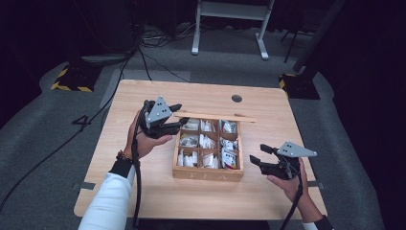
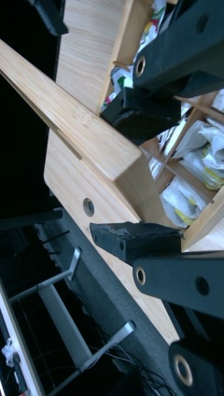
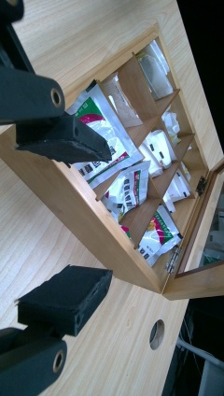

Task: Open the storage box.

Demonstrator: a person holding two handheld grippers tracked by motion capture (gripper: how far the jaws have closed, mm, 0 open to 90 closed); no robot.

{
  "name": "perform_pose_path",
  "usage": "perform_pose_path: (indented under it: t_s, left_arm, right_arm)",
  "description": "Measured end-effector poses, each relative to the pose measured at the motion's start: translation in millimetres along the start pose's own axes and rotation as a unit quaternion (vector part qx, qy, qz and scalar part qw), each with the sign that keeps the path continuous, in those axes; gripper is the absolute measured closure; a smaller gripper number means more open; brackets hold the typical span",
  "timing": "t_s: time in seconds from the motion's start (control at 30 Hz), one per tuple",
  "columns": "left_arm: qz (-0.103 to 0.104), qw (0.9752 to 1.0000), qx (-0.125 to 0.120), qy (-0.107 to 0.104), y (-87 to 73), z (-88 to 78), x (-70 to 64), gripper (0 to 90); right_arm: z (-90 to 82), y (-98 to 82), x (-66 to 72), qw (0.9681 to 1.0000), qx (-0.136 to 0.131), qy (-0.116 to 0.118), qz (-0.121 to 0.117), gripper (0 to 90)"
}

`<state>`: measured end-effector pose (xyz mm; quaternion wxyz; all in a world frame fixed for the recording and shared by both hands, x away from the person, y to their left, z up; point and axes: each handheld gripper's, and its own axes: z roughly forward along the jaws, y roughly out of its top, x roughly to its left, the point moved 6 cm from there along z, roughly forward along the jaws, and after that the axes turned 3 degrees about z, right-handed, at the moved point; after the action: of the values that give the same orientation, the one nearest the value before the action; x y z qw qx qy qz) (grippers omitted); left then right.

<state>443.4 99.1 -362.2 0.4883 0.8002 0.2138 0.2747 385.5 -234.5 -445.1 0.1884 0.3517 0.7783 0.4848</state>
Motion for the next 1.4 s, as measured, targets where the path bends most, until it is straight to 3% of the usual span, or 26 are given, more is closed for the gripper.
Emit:
perform_pose_path:
  t_s: [0.43,0.9,1.4]
  left_arm:
    - [-0.019,0.9997,-0.012,0.001,12.2,7.9,17.1,54.2]
    - [-0.034,0.9990,-0.020,0.023,21.6,20.0,32.8,54.1]
    - [-0.072,0.9965,-0.033,0.028,29.6,36.0,54.3,54.2]
  right_arm:
    - [2.9,-4.2,-0.1,0.9999,0.010,-0.001,-0.001,36.8]
    - [8.4,-11.4,-0.5,0.9997,0.026,0.001,-0.003,36.8]
    - [15.8,-19.4,3.3,0.9988,0.047,0.006,-0.014,36.7]
